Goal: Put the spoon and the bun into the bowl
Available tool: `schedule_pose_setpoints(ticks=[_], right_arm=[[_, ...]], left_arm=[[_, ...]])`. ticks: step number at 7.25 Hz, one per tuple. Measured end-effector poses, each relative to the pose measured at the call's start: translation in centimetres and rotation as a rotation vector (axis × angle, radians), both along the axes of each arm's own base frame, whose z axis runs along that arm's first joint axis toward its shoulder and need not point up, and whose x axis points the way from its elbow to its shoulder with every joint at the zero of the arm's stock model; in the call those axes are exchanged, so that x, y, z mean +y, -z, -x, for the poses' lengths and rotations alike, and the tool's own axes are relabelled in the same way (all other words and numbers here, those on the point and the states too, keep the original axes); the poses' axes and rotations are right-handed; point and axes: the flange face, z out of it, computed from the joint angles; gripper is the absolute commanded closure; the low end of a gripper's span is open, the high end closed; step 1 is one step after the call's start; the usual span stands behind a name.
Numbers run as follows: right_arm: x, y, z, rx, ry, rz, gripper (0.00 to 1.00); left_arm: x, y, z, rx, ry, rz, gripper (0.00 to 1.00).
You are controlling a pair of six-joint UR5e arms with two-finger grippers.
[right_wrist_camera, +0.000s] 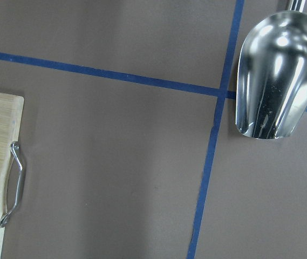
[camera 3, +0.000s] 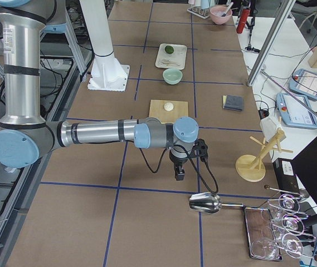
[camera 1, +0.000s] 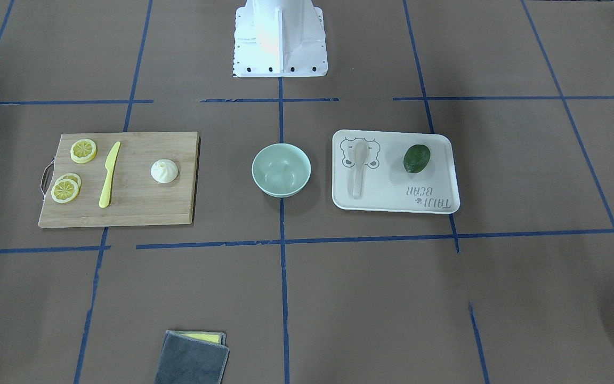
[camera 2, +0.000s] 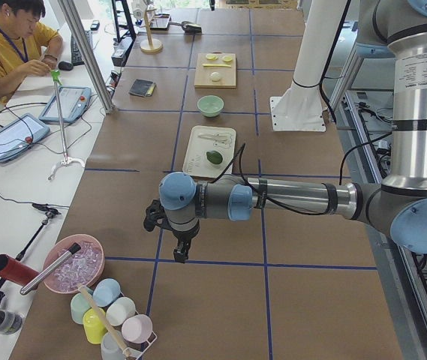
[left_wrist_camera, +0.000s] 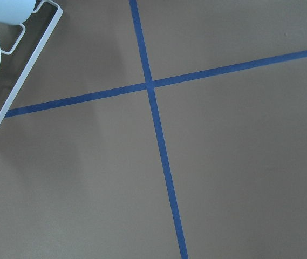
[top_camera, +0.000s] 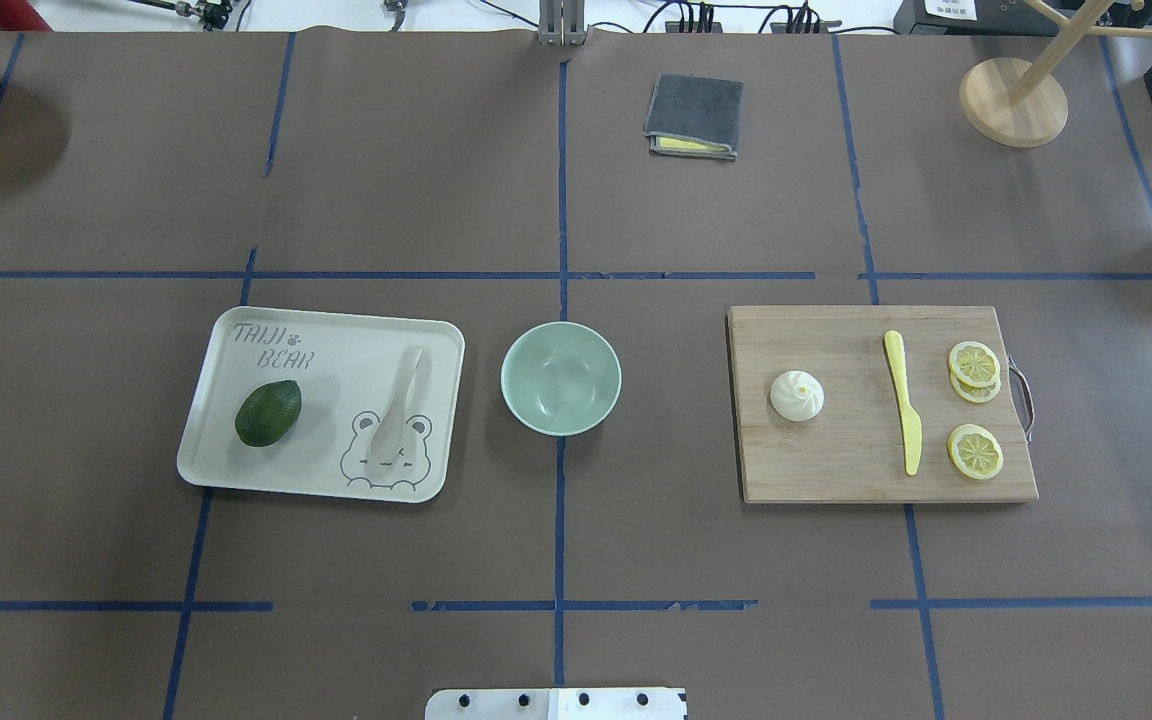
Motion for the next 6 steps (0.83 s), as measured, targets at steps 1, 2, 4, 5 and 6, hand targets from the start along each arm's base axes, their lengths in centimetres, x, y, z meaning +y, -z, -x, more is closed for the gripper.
schedule_pose_setpoints(ticks=[1, 2, 4, 5, 6], right_arm=[[0.0, -0.1, 0.0, 0.001, 0.000, 0.001, 0.00], [0.0, -0.1, 0.0, 0.003, 0.001, 0.001, 0.00], [0.0, -0.2, 0.0, 0.005, 0.001, -0.002, 0.00], [0.0, -0.1, 0.0, 0.006, 0.002, -0.005, 0.00], [0.0, -0.2, 0.0, 0.005, 0.002, -0.007, 0.00]], left_arm=[[-0.4, 0.6, 0.0, -0.001, -0.001, -0.011, 0.00], [-0.8, 1.4, -0.1, -0.002, -0.002, -0.027, 0.00], [-1.1, 2.0, -0.1, -0.005, -0.004, -0.046, 0.00], [-1.3, 2.4, -0.1, -0.002, -0.006, -0.077, 0.00], [-1.5, 3.1, -0.2, 0.004, -0.009, -0.139, 0.00]])
